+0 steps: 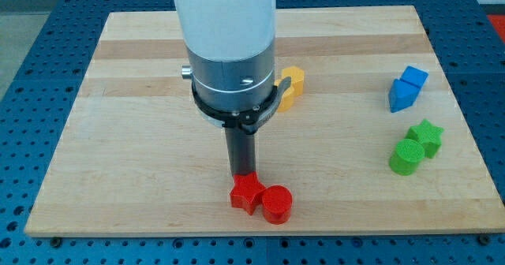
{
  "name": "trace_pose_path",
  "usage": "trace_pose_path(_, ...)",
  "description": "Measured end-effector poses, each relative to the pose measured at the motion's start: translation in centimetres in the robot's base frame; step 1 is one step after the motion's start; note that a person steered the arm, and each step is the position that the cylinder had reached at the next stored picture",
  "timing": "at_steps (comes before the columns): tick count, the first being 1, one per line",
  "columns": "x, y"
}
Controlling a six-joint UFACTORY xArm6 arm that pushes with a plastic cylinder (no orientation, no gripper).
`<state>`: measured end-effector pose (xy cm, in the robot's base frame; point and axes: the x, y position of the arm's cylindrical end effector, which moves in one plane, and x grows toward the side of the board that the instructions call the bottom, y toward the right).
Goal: Move the yellow heart parallel to the red star
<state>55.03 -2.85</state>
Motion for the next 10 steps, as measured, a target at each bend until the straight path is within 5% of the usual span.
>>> trace_pose_path(3, -1.9, 0.8)
trace_pose_path(6, -10.2, 11.9)
trace_pose_path(8, -15.3, 9.8)
trace_pose_path(10, -13.5, 6.1)
